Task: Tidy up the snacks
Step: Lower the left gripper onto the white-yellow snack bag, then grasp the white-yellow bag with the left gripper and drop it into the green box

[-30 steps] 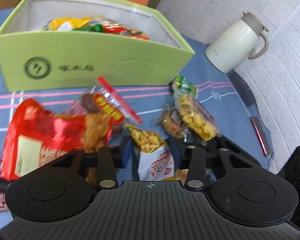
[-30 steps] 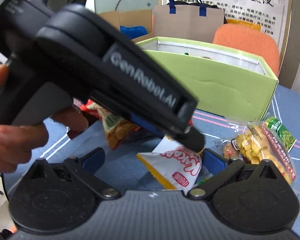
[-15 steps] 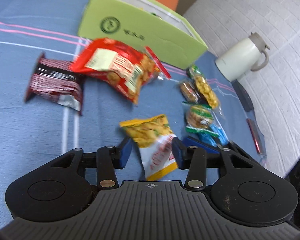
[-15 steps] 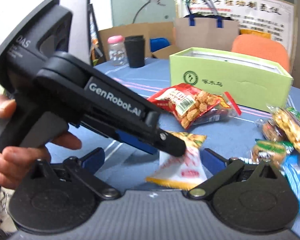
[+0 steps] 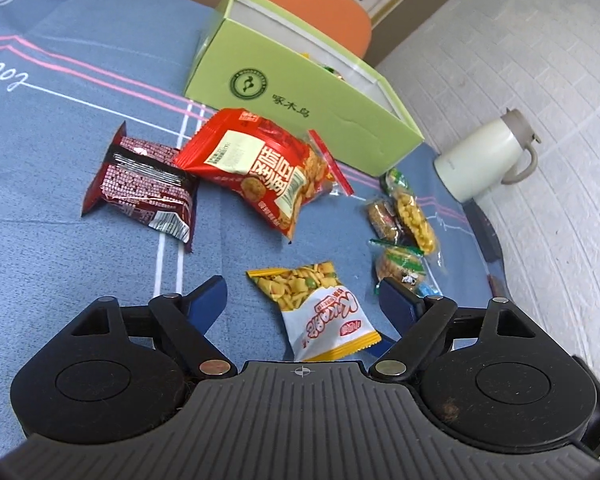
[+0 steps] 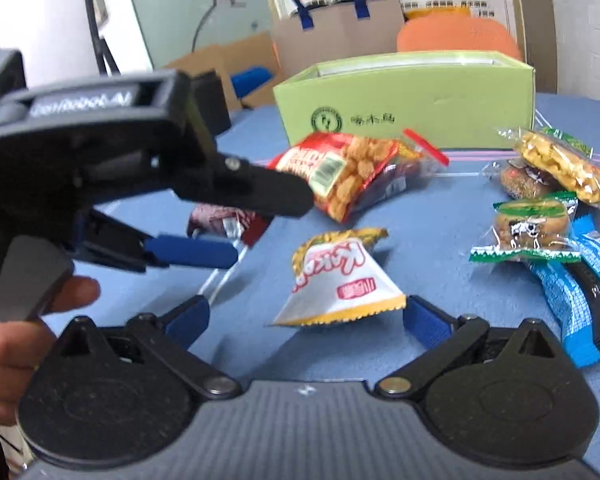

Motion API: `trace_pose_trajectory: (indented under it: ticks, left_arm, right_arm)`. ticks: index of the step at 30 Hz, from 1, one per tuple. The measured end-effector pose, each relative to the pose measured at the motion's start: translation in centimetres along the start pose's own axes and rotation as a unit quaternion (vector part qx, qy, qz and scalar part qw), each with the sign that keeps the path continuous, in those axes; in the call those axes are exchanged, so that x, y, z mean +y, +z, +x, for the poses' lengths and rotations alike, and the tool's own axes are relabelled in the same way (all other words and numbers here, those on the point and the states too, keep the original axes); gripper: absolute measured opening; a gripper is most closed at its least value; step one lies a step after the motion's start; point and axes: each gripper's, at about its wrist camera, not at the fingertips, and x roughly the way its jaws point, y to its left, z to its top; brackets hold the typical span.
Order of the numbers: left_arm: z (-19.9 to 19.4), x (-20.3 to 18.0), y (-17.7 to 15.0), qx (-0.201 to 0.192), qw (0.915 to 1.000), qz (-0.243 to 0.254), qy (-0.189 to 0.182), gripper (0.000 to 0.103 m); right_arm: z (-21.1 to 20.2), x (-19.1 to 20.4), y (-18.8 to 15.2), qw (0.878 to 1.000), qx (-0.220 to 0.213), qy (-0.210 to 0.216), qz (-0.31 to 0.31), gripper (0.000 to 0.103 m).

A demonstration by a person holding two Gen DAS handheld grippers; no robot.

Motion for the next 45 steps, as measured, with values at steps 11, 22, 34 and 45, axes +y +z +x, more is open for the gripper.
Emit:
trace_pose_trajectory:
  ticks: [11,22,34,45]
  left_arm:
    - [1.2,-0.3,0.1,0.028,0.9994,-0.003,-0.019,0.059]
    - [3.0,-1.1,-0.4,0.042,0.9990,0.015,0.008,0.041]
    - [1.0,-5.5,5.0,-0.028,0.9966,0.065,-0.041,0.035]
    - [5.8,-3.9,21.9,-0.082,0.9951,0.049,0.026,0.035]
  right_arm:
    - [-0.8,2.2,1.2,0.992,-0.018,-0.049,-0.119,0.102]
    - [1.3,1.0,1.2,0.994,0.012,-0.034,-0.099,0.049]
    - [-0.4,1.0,8.6,0.985,-0.061,-0.060,-0.147,0.050]
    - [14.4,-0.3,23.5,0.984,-0.044,-0.011,-0.173,0.053]
